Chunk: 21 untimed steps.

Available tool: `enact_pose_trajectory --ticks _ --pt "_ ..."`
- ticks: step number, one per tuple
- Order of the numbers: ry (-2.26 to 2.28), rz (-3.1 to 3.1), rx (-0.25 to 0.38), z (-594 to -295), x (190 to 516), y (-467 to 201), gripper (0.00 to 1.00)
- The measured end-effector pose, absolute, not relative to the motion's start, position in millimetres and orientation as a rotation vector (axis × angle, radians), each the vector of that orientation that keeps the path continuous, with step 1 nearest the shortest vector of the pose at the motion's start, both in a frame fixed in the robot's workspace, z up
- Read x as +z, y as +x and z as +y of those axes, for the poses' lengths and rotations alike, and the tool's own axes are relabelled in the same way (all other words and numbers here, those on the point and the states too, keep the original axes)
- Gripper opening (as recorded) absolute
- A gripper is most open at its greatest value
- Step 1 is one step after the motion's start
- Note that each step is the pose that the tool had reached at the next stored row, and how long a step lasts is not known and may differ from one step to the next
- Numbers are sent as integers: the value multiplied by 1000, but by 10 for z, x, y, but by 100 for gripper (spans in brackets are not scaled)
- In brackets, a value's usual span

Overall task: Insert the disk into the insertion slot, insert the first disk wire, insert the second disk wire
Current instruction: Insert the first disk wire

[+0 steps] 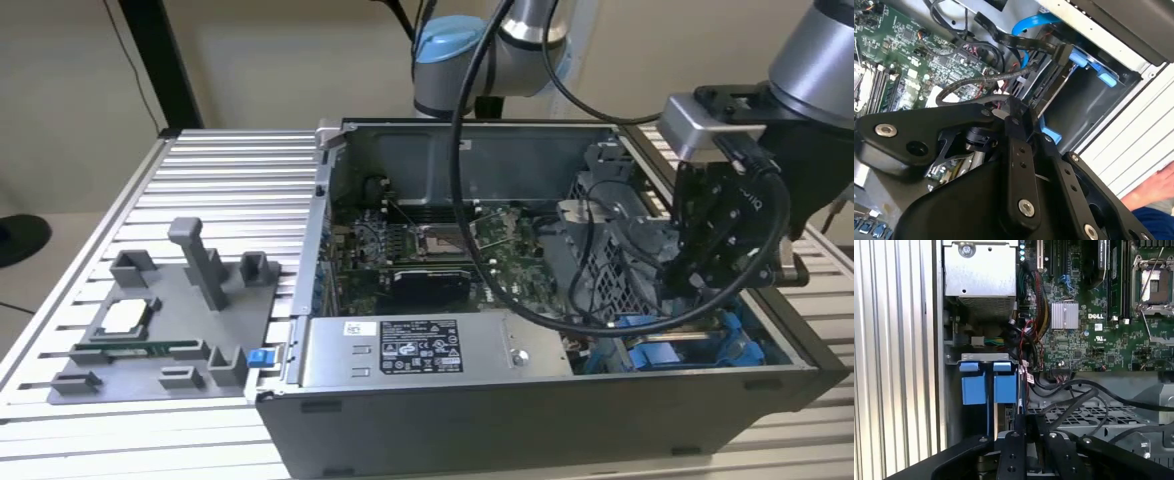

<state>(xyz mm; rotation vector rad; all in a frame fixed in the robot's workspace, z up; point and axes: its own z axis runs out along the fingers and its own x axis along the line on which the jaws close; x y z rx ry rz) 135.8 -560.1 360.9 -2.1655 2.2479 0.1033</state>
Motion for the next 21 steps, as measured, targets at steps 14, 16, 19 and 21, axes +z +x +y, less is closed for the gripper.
enact_pose_trajectory --ticks 14,16,19,21 --pt "-2188 2275 181 -5702 3560 1657 0" --pt "-2191 2279 195 -5717 3547 1694 0" --pt "-2194 2282 214 -5737 3533 1736 0" --pt "-2194 2282 216 -5739 3533 1739 0"
